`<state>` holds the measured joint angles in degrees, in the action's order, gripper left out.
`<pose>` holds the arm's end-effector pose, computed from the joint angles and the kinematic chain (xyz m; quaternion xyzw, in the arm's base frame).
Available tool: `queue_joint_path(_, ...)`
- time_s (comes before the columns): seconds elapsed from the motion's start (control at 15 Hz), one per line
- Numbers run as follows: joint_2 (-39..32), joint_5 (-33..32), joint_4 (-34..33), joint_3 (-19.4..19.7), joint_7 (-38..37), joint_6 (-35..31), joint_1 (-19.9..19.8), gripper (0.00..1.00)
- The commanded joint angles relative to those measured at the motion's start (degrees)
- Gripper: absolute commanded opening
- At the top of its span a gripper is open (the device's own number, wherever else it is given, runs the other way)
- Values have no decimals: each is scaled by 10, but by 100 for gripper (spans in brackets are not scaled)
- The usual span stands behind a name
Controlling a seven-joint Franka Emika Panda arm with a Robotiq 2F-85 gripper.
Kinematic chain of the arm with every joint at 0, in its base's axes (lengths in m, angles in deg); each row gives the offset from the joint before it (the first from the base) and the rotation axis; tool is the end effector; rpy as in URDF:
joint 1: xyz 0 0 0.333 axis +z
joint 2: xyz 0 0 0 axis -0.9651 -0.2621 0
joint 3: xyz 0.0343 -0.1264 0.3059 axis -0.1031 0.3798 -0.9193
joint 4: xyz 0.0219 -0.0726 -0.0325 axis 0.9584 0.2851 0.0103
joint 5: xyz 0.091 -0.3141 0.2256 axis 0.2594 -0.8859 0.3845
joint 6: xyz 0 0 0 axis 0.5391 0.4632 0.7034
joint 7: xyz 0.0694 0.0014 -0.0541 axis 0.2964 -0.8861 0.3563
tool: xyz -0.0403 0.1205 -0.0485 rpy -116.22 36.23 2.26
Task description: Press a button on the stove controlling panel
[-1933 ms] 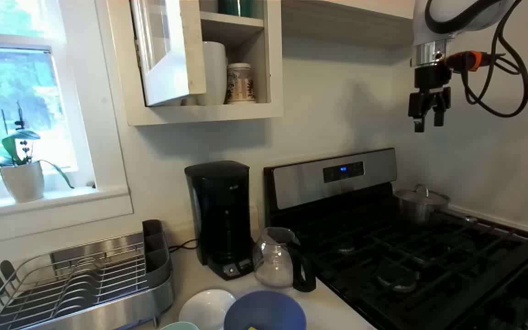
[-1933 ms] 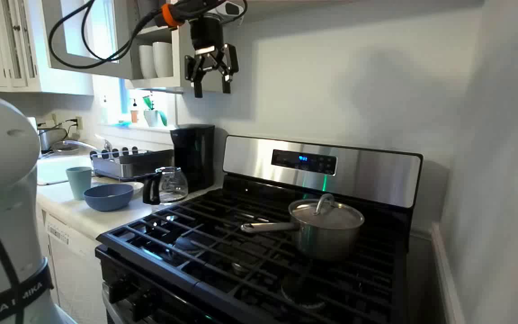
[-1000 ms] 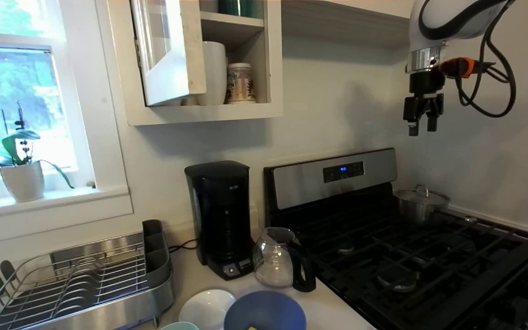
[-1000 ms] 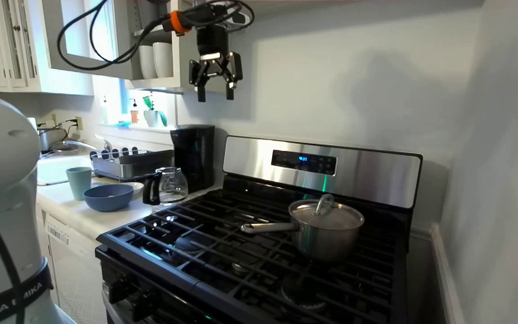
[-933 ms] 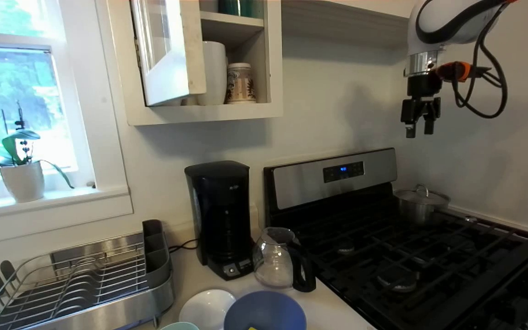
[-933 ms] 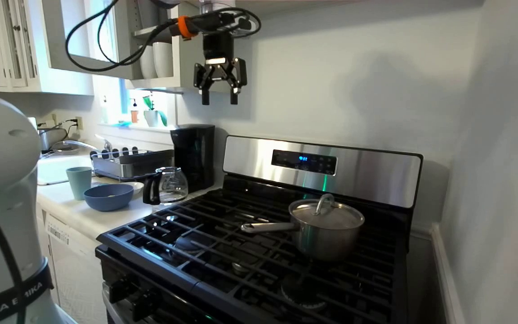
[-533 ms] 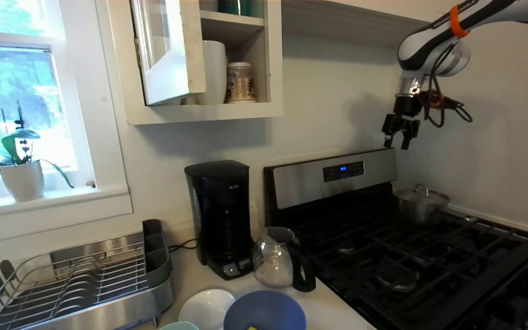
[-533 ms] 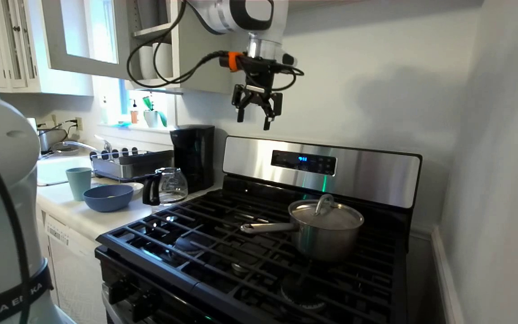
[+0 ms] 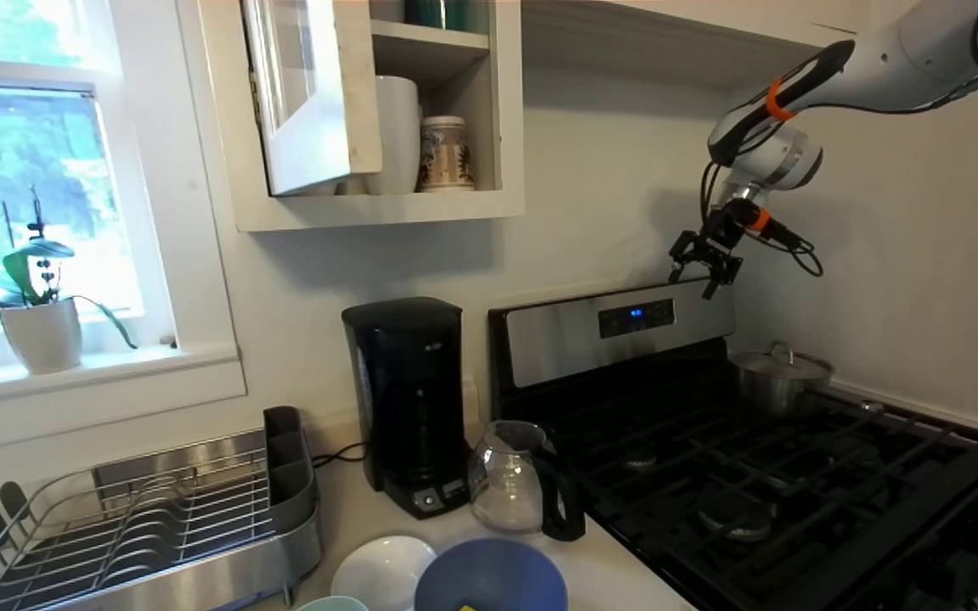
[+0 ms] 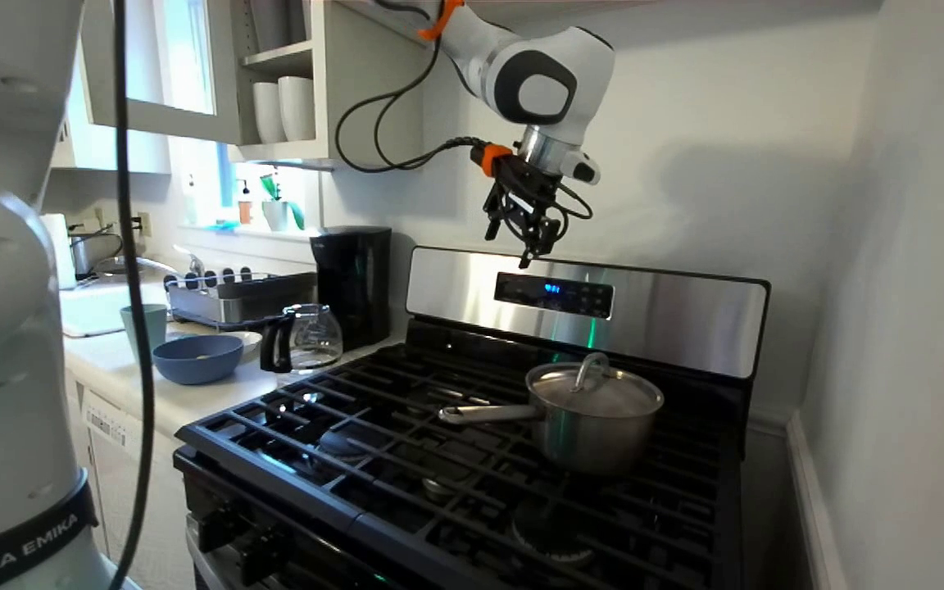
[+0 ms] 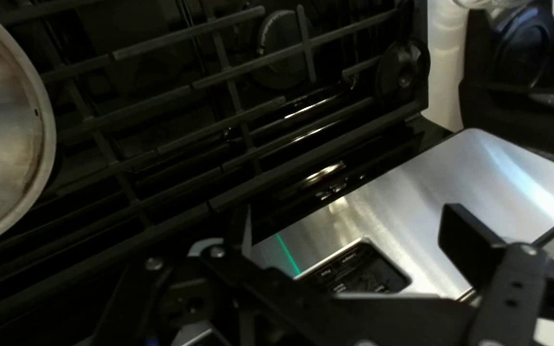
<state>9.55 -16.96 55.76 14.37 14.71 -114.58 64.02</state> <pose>0.6065 -0.2018 0.4324 -0.9596 0.1625 -0.0704 0.2187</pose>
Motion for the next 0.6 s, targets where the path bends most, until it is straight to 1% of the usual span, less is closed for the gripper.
queue_joint_path(0.0, -14, 3, -16, -22, -15, 1, -25, 100)
queue_joint_path(0.13, -25, 3, -23, -26, -16, 0, -32, 100)
queue_joint_path(0.47, -23, 3, -23, -29, -16, 1, -31, 100)
queue_joint_path(0.53, -38, 13, -33, -31, -12, -18, -33, 100)
